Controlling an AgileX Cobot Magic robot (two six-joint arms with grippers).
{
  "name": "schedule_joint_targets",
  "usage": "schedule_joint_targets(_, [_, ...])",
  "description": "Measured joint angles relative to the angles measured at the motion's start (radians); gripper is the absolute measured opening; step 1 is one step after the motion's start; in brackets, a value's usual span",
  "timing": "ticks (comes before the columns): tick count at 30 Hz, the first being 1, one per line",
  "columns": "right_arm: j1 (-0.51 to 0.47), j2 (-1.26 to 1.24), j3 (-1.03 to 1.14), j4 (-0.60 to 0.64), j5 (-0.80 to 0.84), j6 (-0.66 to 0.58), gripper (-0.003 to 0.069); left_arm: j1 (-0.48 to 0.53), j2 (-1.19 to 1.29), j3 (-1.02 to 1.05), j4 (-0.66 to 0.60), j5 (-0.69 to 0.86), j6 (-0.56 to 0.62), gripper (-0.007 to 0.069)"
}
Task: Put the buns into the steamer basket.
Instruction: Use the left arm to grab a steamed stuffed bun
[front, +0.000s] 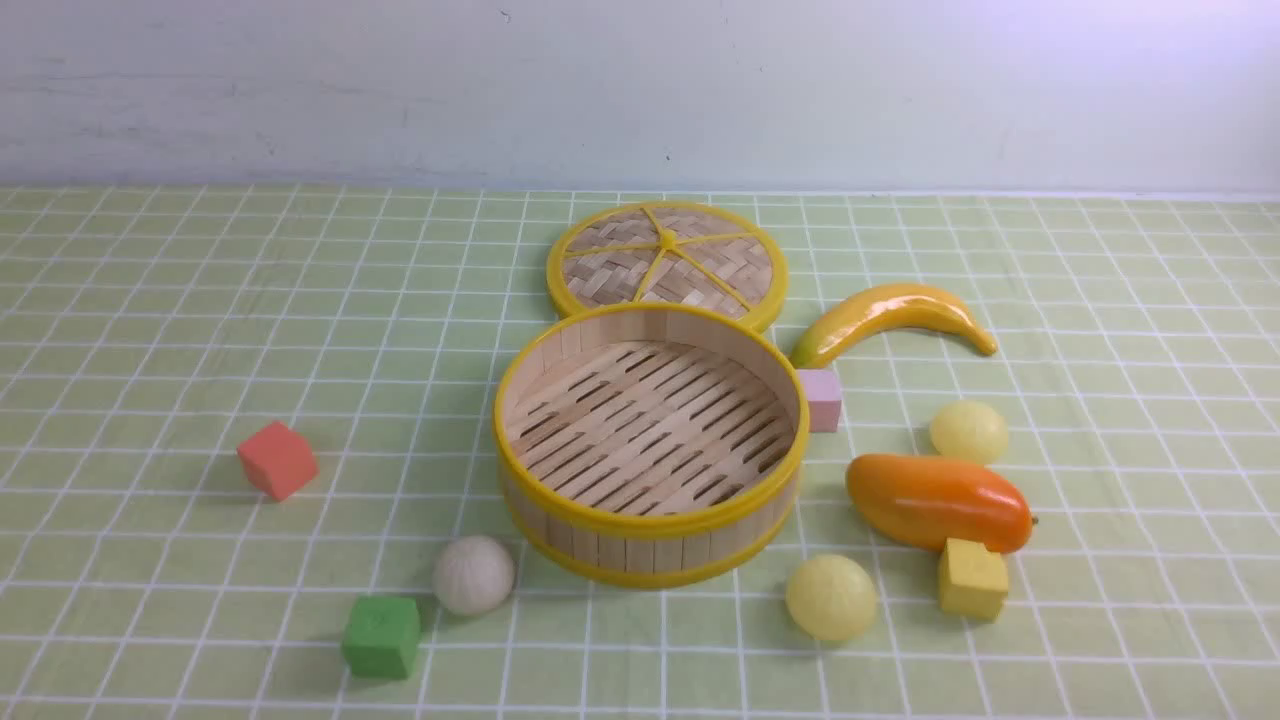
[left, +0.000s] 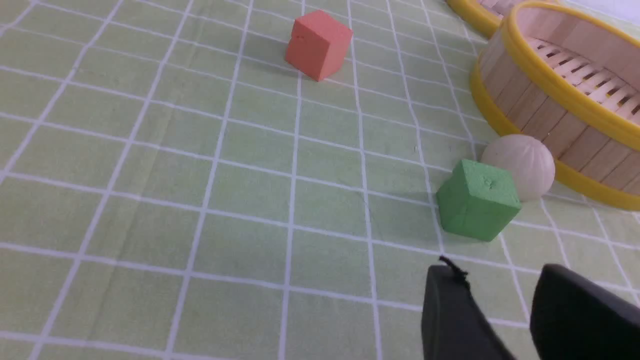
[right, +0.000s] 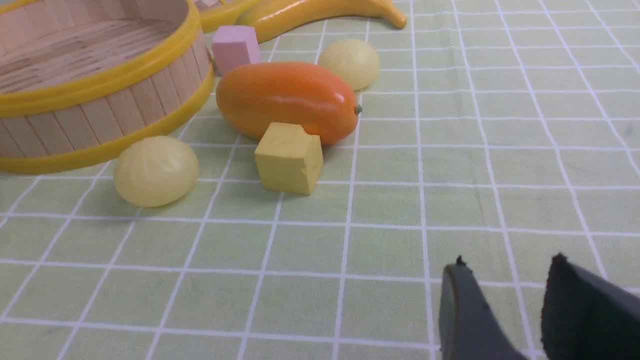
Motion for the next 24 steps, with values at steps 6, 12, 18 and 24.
schedule_joint_targets(6, [0.0,0.0,0.0,0.0,0.0,0.0,0.0239,0.0,0.0,0.0,-0.212,-0.063,0.0,0.0237])
schedule_joint_targets(12, [0.0,0.0,0.0,0.0,0.0,0.0,0.0239,0.0,0.0,0.0,-0.589,-0.222,0.0,0.0237])
schedule_joint_targets(18, [0.0,0.0,0.0,0.0,0.0,0.0,0.0239,0.0,0.0,-0.068,-0.696,-0.211,0.02,0.0154])
schedule_joint_targets(24, [0.0,0.0,0.0,0.0,0.0,0.0,0.0239,0.0,0.119,-0.3,-0.612,0.053,0.163,-0.0013])
